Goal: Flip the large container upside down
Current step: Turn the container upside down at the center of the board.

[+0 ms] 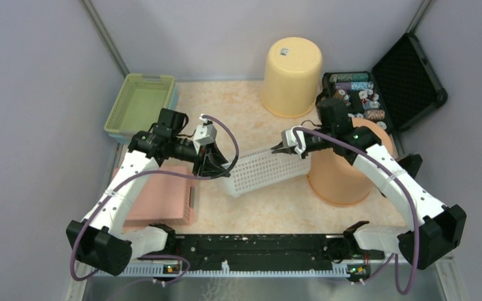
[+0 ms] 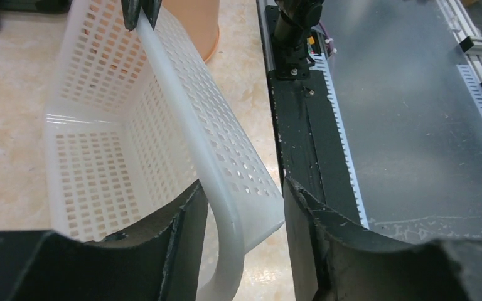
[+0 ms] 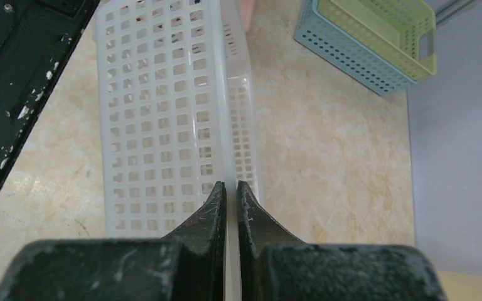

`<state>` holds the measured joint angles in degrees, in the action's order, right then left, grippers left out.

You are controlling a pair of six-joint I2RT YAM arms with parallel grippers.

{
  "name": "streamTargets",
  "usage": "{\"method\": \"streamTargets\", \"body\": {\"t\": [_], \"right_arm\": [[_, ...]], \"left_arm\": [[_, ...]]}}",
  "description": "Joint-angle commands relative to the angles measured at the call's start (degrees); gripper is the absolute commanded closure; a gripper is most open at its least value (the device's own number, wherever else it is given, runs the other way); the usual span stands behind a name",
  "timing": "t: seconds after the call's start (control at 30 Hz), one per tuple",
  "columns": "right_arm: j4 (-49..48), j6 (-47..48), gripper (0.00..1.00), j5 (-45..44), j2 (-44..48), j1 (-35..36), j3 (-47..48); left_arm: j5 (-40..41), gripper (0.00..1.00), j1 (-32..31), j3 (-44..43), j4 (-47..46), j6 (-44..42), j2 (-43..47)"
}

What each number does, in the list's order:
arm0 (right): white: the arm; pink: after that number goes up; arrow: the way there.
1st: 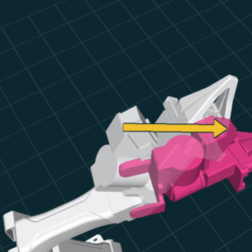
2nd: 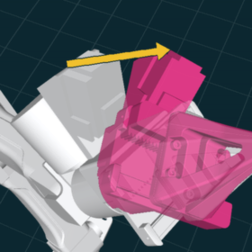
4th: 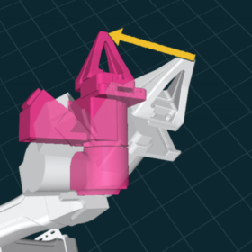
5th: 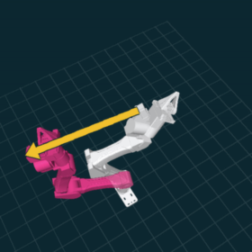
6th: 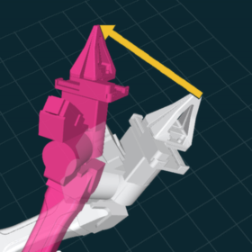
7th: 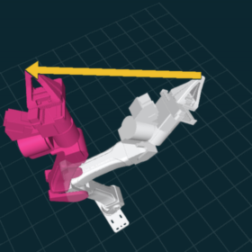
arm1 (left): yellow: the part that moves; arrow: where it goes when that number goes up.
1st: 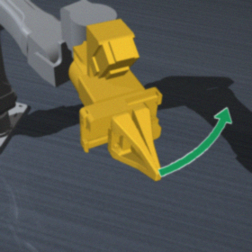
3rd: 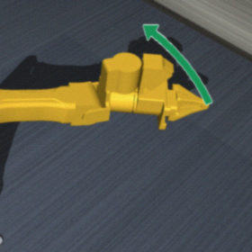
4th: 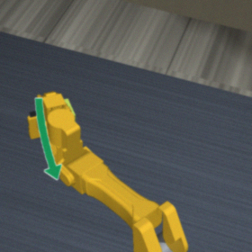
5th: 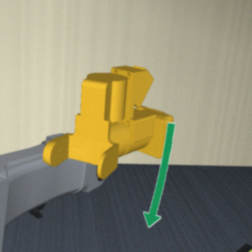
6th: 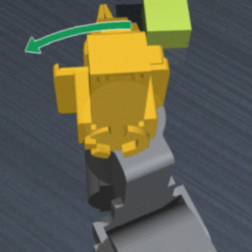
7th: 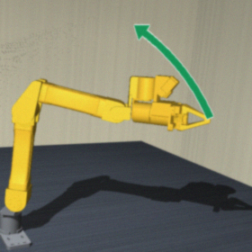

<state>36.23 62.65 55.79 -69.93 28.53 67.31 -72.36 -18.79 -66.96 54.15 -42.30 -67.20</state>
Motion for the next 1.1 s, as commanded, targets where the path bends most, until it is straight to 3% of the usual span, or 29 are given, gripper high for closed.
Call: {"method": "streamTargets", "body": {"t": [0.0,0.3,0.63,1.07], "right_arm": [[0.1,-4.5,1.0,3.1,-1.6,0.6,4.1],[-2.3,-15.5,1.0,7.4,-3.3,0.6,7.7],[-10.8,-32.3,1.0,9.3,-8.7,0.6,8.6],[-23.1,-51.8,1.0,6.0,-16.7,-1.1,8.3]], "left_arm": [[1.0,0.42,0.1,-1.4,-5.3,3.3,3.5],[7.5,0.02,0.4,-1.8,-9.4,7.1,6.2],[16.6,0.01,0.5,-4.5,-12.3,9.9,7.4],[15.0,0.01,0.5,-5.4,-8.9,6.0,8.3]]}}
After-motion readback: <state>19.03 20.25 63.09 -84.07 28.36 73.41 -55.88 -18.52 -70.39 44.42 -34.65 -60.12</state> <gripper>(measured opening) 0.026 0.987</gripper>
